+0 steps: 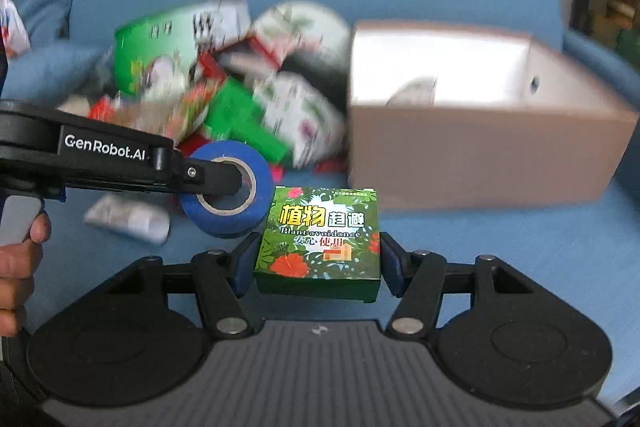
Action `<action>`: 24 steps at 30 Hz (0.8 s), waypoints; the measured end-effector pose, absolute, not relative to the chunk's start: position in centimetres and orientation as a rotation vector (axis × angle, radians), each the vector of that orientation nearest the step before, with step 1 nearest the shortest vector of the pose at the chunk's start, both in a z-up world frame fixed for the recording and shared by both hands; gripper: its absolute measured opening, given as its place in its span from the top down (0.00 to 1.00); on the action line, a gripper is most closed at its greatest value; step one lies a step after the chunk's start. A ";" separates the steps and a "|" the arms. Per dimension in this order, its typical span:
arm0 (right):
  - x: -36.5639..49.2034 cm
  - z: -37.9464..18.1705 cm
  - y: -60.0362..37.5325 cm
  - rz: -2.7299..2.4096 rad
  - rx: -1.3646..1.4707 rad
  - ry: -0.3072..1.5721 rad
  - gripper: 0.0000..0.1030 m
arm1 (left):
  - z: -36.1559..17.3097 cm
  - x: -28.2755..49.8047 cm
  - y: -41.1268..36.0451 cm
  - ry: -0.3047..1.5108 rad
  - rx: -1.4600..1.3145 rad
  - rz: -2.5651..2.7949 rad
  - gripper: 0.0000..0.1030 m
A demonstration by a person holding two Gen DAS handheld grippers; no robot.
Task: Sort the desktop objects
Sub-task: 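Carry the tape roll and green box into the tan box and release both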
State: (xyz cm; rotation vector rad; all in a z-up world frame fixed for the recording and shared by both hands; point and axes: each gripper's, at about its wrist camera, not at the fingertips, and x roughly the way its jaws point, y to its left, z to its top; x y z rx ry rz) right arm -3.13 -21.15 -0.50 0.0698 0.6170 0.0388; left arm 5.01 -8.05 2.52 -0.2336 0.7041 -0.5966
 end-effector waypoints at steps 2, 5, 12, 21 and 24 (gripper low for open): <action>-3.2 1.4 -22.3 0.029 0.065 0.564 0.42 | 4.2 5.6 -8.9 0.669 -0.235 -0.626 0.78; -2.5 4.0 -24.2 0.001 0.033 0.495 0.42 | 6.4 7.1 -10.8 0.636 -0.250 -0.664 0.78; 1.6 7.0 -29.7 -0.136 -0.065 0.433 0.42 | 8.1 12.1 -16.2 0.632 -0.233 -0.677 0.78; 10.5 3.8 -38.7 -0.221 -0.012 0.606 0.42 | 4.8 19.0 -23.5 0.759 -0.193 -0.643 0.78; 12.7 2.2 -41.1 -0.245 0.010 0.676 0.42 | 3.7 20.8 -25.6 0.803 -0.174 -0.624 0.78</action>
